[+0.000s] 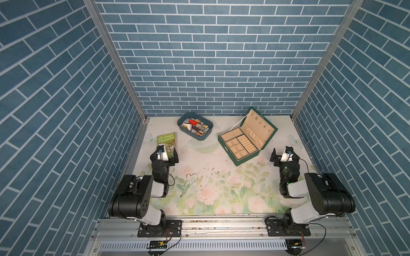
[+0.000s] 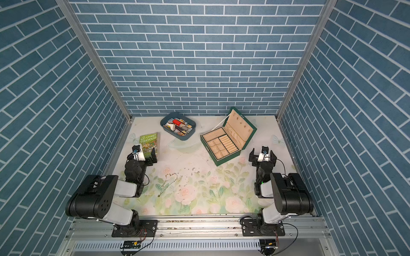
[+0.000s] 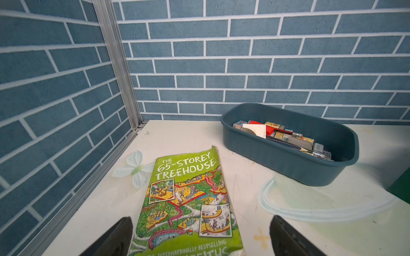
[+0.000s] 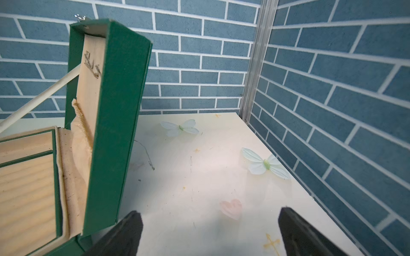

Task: Put jewelry chain into jewelry box
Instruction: Adjust the jewelry box at the center of the board.

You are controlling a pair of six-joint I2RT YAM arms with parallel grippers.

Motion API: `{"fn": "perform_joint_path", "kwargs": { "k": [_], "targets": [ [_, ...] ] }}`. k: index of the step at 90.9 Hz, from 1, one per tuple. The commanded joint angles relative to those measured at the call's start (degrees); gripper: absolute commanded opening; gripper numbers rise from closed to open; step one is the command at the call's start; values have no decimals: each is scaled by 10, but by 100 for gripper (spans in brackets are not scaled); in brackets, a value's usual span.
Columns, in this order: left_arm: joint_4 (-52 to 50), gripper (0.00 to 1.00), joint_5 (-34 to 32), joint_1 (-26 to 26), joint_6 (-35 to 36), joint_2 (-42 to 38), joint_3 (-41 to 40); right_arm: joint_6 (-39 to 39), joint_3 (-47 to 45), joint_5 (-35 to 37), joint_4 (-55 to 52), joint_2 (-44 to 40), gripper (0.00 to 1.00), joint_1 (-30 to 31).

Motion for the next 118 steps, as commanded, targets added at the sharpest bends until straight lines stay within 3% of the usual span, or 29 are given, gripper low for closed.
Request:
{"fn": "perform_joint_path", "kwargs": {
  "k": [1,63,71,81,89,97,101,108,118],
  "targets": [
    [-2,100,3,2,2,0,6,8,1,-2,-3,-3,100,0],
    [-2,100,-7,5,-2,-5,6,1,15,-19,-38,-10,100,0],
    [-111,100,-67,-10,-5,-74,31,-26,35,59,-100,-54,100,42],
    [-276,100,-102,-21,-47,-132,118,-42,91,101,-235,-114,100,70],
    [-417,100,-109,-21,-113,-158,201,40,105,135,-287,-168,100,78],
    [-548,100,-64,-21,-140,-152,298,250,143,156,-434,-213,100,72],
    [-574,100,-50,-21,-194,-141,322,329,150,143,-490,-228,100,68],
    [-611,100,-43,-21,-290,-125,349,341,142,72,-506,-252,100,63],
    [-610,100,45,-22,-325,-93,373,376,130,34,-522,-278,99,63]
  ]
}}
